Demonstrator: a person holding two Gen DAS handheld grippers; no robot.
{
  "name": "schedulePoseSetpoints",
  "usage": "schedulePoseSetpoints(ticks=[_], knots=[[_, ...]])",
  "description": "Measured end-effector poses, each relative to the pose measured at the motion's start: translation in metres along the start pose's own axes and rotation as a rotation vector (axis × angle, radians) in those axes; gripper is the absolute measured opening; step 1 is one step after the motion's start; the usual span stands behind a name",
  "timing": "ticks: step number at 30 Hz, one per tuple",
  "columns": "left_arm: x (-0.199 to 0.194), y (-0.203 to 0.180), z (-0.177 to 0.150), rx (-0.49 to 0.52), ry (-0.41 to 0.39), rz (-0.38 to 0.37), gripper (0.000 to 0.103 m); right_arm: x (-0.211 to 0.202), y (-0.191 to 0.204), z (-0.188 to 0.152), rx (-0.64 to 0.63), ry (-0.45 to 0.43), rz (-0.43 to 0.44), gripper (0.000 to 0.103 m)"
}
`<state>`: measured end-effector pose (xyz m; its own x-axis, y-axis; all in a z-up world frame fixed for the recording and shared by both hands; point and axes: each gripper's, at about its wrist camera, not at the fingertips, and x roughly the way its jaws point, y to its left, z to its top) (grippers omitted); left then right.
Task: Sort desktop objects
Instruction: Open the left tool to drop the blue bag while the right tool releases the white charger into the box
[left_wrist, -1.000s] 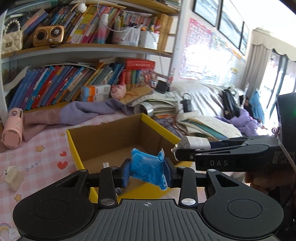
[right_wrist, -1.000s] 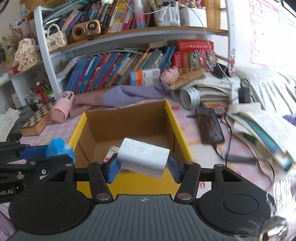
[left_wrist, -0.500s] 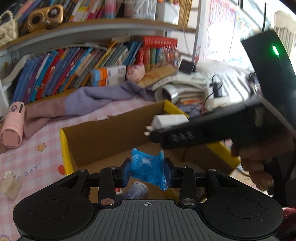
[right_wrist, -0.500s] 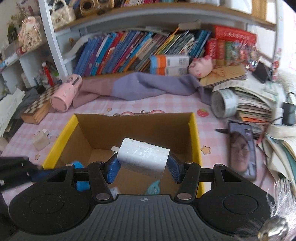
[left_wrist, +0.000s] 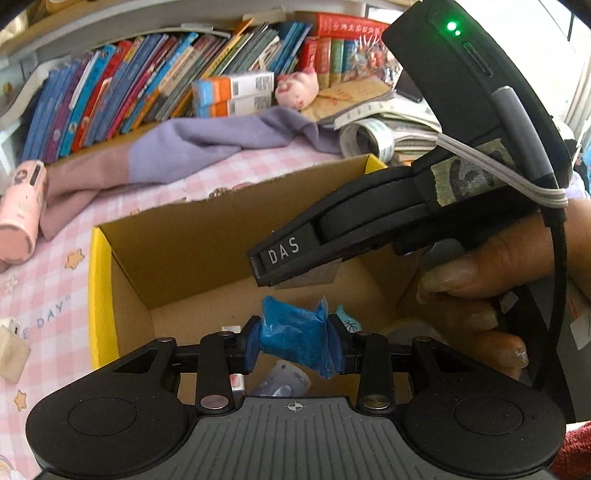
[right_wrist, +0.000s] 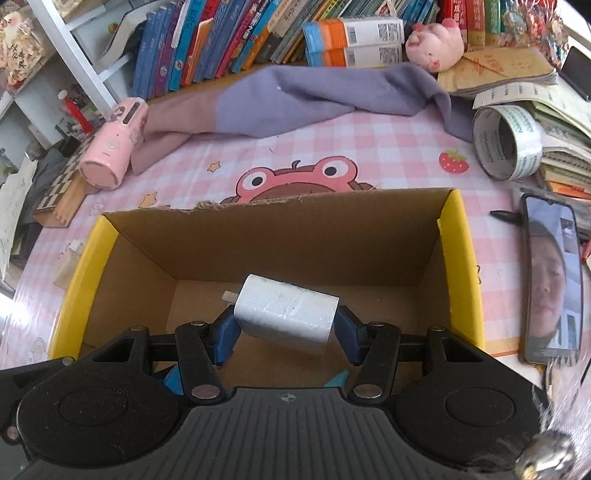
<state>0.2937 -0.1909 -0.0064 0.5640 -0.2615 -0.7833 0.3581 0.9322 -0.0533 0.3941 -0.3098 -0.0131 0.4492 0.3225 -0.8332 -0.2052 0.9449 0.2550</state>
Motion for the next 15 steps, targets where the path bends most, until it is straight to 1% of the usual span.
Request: schedulePoseSetpoints(ticks=[8,15], knots=[[0.005,-0.002,-0.005,-0.012,0.025,0.014,0.036,0.009,0.000,0.000,-0.005,0.021,-0.004,0.053],[0.005,-0.004,-0.007,-0.011,0.011,0.038,0.038,0.012,-0.002,-0.002,0.001,0.027,0.000,0.053]])
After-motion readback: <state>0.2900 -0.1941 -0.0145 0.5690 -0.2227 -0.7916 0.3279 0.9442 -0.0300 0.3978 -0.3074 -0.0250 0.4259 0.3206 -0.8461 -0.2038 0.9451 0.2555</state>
